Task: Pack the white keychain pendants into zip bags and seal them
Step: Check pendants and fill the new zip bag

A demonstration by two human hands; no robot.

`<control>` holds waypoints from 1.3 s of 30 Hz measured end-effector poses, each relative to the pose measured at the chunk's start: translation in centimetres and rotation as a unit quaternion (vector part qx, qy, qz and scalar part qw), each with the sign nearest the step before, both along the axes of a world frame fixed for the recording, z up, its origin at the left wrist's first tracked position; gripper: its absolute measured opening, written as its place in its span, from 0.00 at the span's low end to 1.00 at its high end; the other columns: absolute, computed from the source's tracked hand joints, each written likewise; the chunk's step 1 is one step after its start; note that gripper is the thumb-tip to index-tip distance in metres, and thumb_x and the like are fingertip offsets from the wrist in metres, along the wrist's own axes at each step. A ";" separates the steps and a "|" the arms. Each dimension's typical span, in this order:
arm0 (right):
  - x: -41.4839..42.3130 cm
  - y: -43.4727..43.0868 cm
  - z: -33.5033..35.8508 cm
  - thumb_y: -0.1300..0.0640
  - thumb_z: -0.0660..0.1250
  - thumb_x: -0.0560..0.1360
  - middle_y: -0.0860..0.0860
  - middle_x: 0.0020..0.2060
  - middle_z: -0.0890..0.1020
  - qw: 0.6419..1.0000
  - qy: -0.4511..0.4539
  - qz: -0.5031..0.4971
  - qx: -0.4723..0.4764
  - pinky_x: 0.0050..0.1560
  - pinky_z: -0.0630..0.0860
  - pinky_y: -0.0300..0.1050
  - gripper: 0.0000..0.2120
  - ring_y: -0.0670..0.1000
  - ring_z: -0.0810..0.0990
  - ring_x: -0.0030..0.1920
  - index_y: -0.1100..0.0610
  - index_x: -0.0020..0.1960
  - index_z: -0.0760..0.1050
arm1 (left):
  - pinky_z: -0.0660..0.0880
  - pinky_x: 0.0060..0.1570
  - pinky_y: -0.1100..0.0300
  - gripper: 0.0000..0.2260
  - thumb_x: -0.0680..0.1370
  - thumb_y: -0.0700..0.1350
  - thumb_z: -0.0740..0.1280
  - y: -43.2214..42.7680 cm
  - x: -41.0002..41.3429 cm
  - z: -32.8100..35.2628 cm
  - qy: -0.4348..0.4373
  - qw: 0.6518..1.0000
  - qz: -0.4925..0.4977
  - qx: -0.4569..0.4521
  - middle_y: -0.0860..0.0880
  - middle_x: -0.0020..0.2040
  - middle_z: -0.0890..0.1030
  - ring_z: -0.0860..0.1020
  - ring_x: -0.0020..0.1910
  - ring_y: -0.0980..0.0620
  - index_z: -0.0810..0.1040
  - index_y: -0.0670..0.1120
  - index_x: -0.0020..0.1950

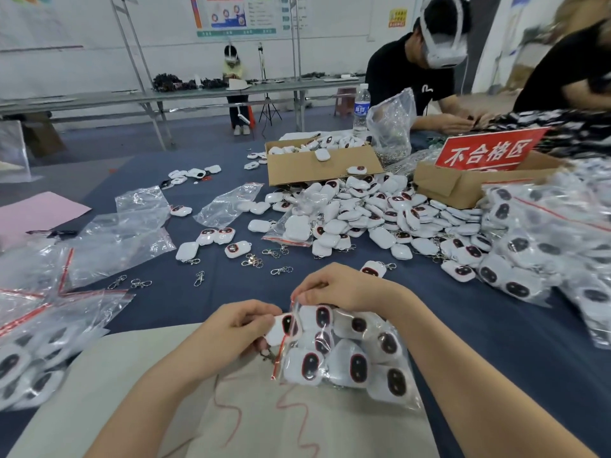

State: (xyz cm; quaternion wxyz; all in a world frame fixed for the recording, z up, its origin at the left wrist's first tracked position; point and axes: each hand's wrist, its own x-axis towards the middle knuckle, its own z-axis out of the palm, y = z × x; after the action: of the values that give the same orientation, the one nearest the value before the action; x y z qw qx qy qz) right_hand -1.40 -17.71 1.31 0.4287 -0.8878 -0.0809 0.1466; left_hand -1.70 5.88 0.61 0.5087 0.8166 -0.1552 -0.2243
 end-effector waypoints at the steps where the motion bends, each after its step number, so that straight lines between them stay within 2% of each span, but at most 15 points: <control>1: -0.1 0.0 0.1 0.51 0.68 0.80 0.39 0.49 0.86 1.000 0.003 -0.001 0.005 0.60 0.77 0.41 0.07 0.38 0.83 0.52 0.43 0.52 0.84 | 0.70 0.32 0.65 0.08 0.83 0.39 0.65 0.0 0.1 0.1 0.013 1.000 -0.002 -0.006 0.46 0.36 0.81 0.75 0.35 0.53 0.83 0.44 0.57; 8: -0.1 0.1 0.1 0.50 0.69 0.79 0.39 0.49 0.86 0.999 0.004 -0.003 0.036 0.57 0.76 0.37 0.07 0.37 0.83 0.52 0.44 0.54 0.84 | 0.74 0.35 0.64 0.07 0.81 0.40 0.68 -1.3 0.1 0.6 0.074 0.995 0.020 -0.056 0.45 0.37 0.81 0.76 0.34 0.53 0.83 0.40 0.56; 11: -0.2 0.1 0.1 0.51 0.69 0.80 0.40 0.50 0.86 0.999 0.003 -0.007 0.042 0.59 0.76 0.38 0.07 0.39 0.83 0.53 0.44 0.55 0.84 | 0.77 0.41 0.60 0.07 0.81 0.36 0.67 -2.2 -0.2 0.7 0.081 0.994 0.020 -0.072 0.42 0.44 0.85 0.78 0.39 0.50 0.83 0.40 0.57; 13: -0.3 -0.1 0.2 0.52 0.69 0.79 0.42 0.50 0.86 0.998 0.002 -0.013 0.057 0.59 0.76 0.39 0.08 0.40 0.83 0.54 0.46 0.58 0.83 | 0.78 0.41 0.58 0.11 0.81 0.32 0.65 -2.8 -0.3 0.8 0.102 0.987 0.050 -0.112 0.39 0.46 0.84 0.78 0.40 0.47 0.80 0.39 0.61; 16: -0.4 -0.2 0.3 0.54 0.69 0.80 0.44 0.49 0.87 0.997 0.001 -0.020 0.074 0.58 0.76 0.37 0.10 0.41 0.83 0.52 0.47 0.59 0.83 | 0.82 0.37 0.57 0.17 0.80 0.27 0.58 -3.5 -0.5 1.2 0.214 0.941 0.100 -0.243 0.36 0.47 0.84 0.83 0.41 0.44 0.73 0.39 0.66; 20: -0.2 -0.1 0.4 0.58 0.68 0.81 0.42 0.41 0.86 0.994 -0.004 -0.028 0.108 0.46 0.75 0.29 0.08 0.37 0.83 0.44 0.48 0.56 0.82 | 0.84 0.51 0.52 0.23 0.77 0.27 0.57 -4.0 -1.0 2.0 0.318 0.891 0.036 -0.322 0.35 0.54 0.84 0.85 0.50 0.42 0.69 0.39 0.71; 23: -0.2 0.0 0.5 0.58 0.68 0.81 0.43 0.41 0.86 0.994 -0.008 -0.021 0.105 0.44 0.75 0.28 0.06 0.37 0.83 0.42 0.49 0.55 0.80 | 0.82 0.56 0.49 0.29 0.72 0.28 0.63 -4.0 -1.1 2.3 0.346 0.875 0.024 -0.338 0.35 0.54 0.82 0.84 0.53 0.41 0.68 0.40 0.73; 25: -0.1 0.0 0.4 0.57 0.67 0.81 0.45 0.42 0.86 0.992 -0.006 -0.027 0.120 0.48 0.77 0.32 0.05 0.42 0.84 0.45 0.50 0.55 0.80 | 0.82 0.55 0.48 0.28 0.75 0.29 0.63 -3.6 -1.0 2.5 0.331 0.887 0.031 -0.320 0.35 0.58 0.83 0.84 0.56 0.39 0.66 0.44 0.74; 27: 0.0 0.2 0.4 0.57 0.66 0.82 0.47 0.43 0.86 0.988 -0.002 -0.045 0.150 0.52 0.79 0.39 0.06 0.46 0.83 0.44 0.50 0.55 0.80 | 0.83 0.53 0.48 0.23 0.80 0.32 0.60 -2.9 -0.9 2.7 0.293 0.913 0.036 -0.281 0.36 0.59 0.83 0.84 0.58 0.39 0.66 0.46 0.73; 29: 0.2 0.0 0.4 0.57 0.64 0.83 0.46 0.43 0.85 0.984 -0.036 -0.083 0.151 0.53 0.79 0.42 0.07 0.44 0.83 0.43 0.49 0.54 0.80 | 0.84 0.46 0.52 0.17 0.82 0.34 0.59 -2.2 -0.8 2.7 0.248 0.938 0.057 -0.235 0.39 0.56 0.85 0.85 0.55 0.42 0.71 0.46 0.70; 31: 0.4 -0.6 0.3 0.55 0.63 0.83 0.44 0.47 0.85 0.978 -0.120 -0.146 0.083 0.57 0.77 0.42 0.08 0.43 0.83 0.49 0.46 0.54 0.80 | 0.84 0.42 0.54 0.14 0.83 0.37 0.61 -1.6 -0.4 2.5 0.198 0.958 0.088 -0.190 0.42 0.53 0.87 0.86 0.52 0.45 0.76 0.46 0.66; 32: 0.6 -1.2 0.1 0.54 0.62 0.83 0.44 0.51 0.84 0.968 -0.174 -0.180 -0.010 0.60 0.75 0.44 0.09 0.45 0.81 0.54 0.45 0.56 0.80 | 0.84 0.42 0.54 0.12 0.83 0.37 0.62 -1.3 -0.2 2.3 0.173 0.965 0.097 -0.170 0.42 0.52 0.87 0.86 0.52 0.45 0.78 0.45 0.65; 34: 0.6 -2.5 -0.7 0.52 0.59 0.83 0.47 0.61 0.79 0.913 -0.252 -0.212 -0.239 0.65 0.70 0.50 0.13 0.52 0.74 0.64 0.47 0.65 0.77 | 0.84 0.42 0.56 0.11 0.83 0.37 0.62 -0.8 0.4 1.8 0.125 0.973 0.117 -0.152 0.43 0.51 0.87 0.86 0.51 0.46 0.81 0.44 0.62; 35: 0.5 -3.2 -1.3 0.50 0.58 0.84 0.49 0.66 0.76 0.894 -0.258 -0.222 -0.289 0.67 0.66 0.51 0.16 0.54 0.71 0.67 0.48 0.69 0.73 | 0.83 0.42 0.57 0.11 0.83 0.37 0.62 -0.7 0.7 1.5 0.105 0.973 0.133 -0.156 0.43 0.50 0.87 0.86 0.49 0.46 0.81 0.44 0.60; 39: 0.4 -5.2 -3.3 0.38 0.58 0.81 0.53 0.74 0.67 0.926 -0.159 -0.221 -0.262 0.73 0.63 0.54 0.32 0.57 0.66 0.73 0.51 0.80 0.58 | 0.80 0.34 0.61 0.11 0.82 0.35 0.61 -1.2 2.8 -0.1 0.069 0.955 0.198 -0.209 0.44 0.45 0.87 0.84 0.37 0.51 0.82 0.44 0.55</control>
State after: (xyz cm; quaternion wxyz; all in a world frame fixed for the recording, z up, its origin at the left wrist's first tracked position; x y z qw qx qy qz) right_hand -0.99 -22.93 -1.95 0.1838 -0.9755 0.0914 -0.0790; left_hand 1.10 4.64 0.54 0.7118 0.6888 0.0019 -0.1374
